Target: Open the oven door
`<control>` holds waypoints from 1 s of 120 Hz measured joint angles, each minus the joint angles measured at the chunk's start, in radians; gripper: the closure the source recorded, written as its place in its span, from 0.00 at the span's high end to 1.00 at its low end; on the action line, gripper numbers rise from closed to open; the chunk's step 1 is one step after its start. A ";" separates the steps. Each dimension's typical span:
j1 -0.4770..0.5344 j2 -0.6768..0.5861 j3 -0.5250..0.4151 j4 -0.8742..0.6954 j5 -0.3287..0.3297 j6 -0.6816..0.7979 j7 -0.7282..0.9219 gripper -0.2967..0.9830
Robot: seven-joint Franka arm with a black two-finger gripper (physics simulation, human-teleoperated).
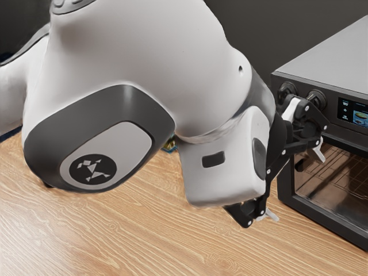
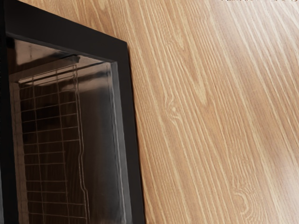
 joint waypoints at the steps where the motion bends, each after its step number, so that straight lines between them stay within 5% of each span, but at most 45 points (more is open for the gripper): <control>1: 0.000 0.011 -0.001 0.008 0.002 -0.001 -0.005 0.77; 80: -0.040 0.426 -0.082 0.400 0.199 -0.044 -0.343 0.77; 120: -0.039 0.439 -0.068 0.405 0.295 -0.063 -0.416 0.77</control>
